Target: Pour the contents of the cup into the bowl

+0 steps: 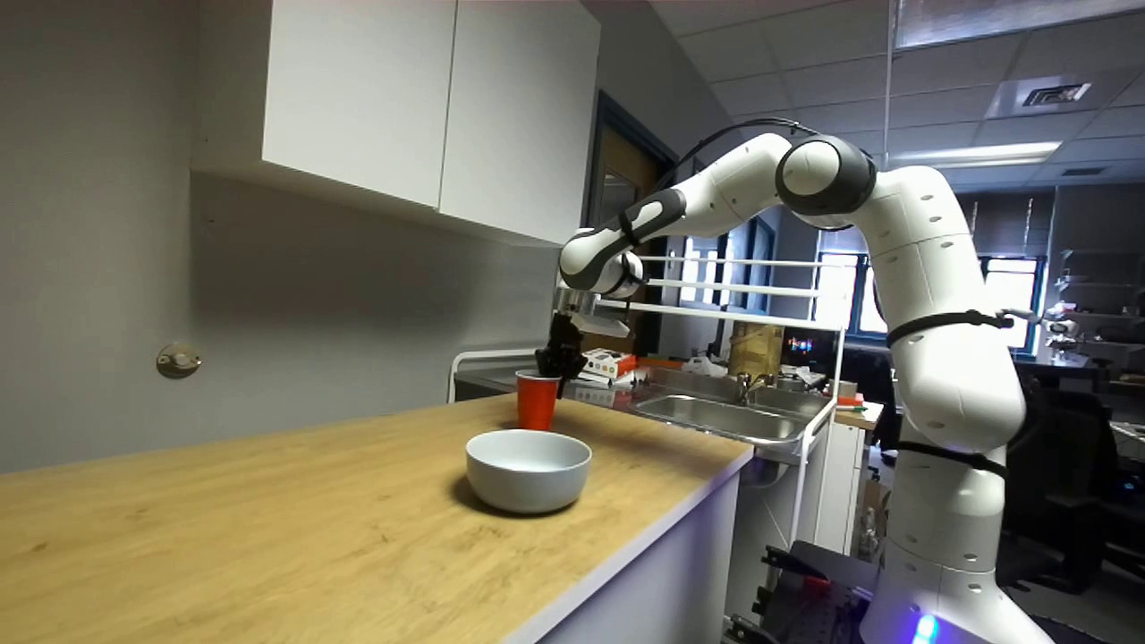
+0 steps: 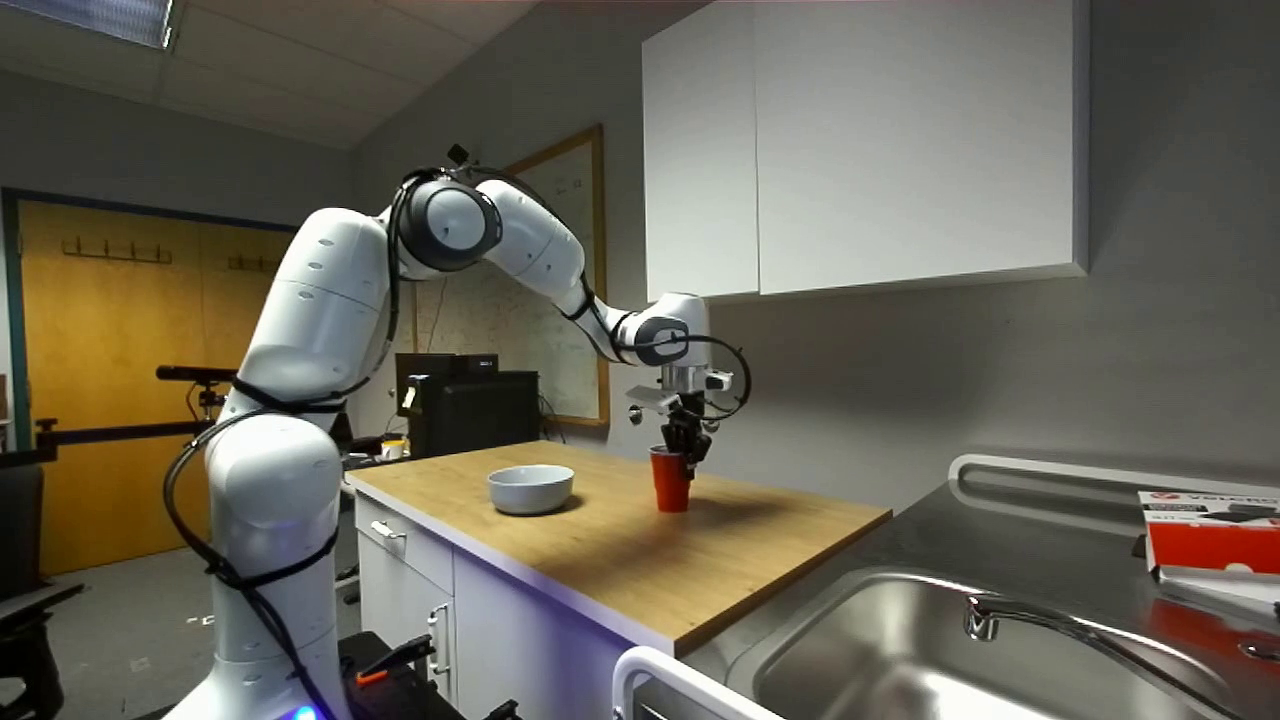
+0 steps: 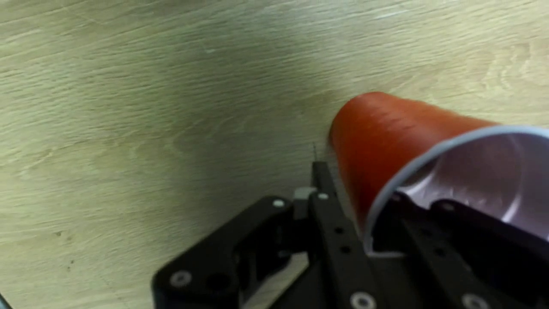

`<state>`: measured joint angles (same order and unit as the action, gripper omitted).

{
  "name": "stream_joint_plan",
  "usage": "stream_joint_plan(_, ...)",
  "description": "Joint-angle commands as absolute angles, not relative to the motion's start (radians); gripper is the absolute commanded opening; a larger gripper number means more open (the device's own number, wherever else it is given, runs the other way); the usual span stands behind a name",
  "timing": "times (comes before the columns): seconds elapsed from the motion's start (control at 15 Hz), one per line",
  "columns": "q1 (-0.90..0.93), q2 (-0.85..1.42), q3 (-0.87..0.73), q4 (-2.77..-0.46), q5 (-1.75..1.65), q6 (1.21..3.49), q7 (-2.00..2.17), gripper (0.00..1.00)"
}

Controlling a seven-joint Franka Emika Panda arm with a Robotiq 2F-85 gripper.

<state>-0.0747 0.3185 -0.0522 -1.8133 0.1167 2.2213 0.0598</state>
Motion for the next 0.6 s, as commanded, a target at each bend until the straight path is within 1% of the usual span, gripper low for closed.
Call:
stream_joint_plan(0.0, -0.064, 0.316, -0.056, -1.791, 0.1, 2.179, 0.092, 0.03)
stream_joint_plan(0.07, -0.057, 0.31, -0.057, -1.796, 0.089, 2.177, 0.104, 0.01)
stream_joint_plan(0.27, -0.024, 0.285, -0.058, -1.815, 0.036, 2.16, 0.159, 0.05)
stream_joint_plan(0.53, 0.039, 0.225, -0.05, -1.855, -0.071, 2.121, 0.252, 0.07)
